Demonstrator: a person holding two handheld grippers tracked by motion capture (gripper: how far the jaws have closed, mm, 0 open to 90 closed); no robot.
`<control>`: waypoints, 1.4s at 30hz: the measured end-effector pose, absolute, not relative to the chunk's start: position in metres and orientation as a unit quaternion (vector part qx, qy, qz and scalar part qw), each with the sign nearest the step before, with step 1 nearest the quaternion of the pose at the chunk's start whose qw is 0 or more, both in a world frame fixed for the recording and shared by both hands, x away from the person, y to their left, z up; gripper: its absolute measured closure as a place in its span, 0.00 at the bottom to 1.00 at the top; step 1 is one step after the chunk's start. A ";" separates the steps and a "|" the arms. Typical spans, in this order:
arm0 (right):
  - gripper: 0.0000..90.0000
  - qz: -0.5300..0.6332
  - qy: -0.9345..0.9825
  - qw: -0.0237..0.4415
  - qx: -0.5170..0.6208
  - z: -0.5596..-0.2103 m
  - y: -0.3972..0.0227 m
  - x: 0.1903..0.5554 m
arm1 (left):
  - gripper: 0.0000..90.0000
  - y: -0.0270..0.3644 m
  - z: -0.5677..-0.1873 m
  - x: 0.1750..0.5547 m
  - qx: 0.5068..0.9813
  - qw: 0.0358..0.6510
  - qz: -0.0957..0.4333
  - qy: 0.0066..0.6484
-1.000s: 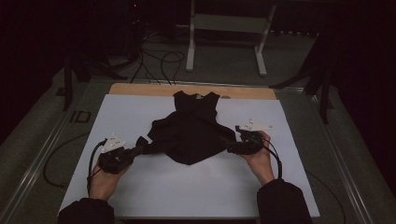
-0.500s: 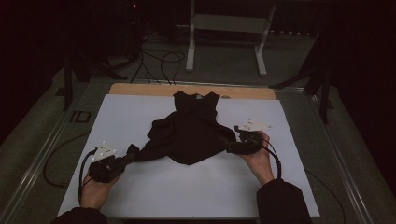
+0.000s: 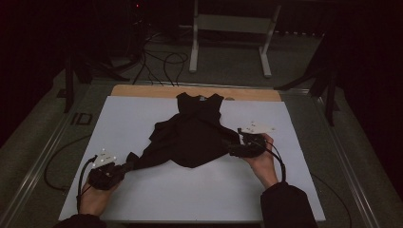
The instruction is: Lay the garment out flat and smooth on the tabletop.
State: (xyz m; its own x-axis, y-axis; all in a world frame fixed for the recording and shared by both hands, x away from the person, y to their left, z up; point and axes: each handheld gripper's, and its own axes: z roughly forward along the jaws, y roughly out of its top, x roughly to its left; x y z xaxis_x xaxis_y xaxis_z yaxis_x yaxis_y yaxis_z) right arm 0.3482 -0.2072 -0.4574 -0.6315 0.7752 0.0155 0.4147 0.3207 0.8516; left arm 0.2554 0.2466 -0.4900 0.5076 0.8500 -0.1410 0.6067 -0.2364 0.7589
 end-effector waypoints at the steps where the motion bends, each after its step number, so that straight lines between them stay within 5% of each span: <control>1: 0.23 0.444 0.786 0.203 0.379 -0.457 -0.207 0.348 | 0.99 0.247 -0.491 0.255 0.772 0.396 0.153 0.473; 23: 0.23 0.444 0.788 0.202 0.375 -0.457 -0.205 0.348 | 0.95 0.251 -0.496 0.252 0.774 0.386 0.146 0.481; 42: 0.23 0.443 0.793 0.201 0.367 -0.455 -0.198 0.347 | 0.40 0.260 -0.486 0.248 0.742 0.429 0.172 0.485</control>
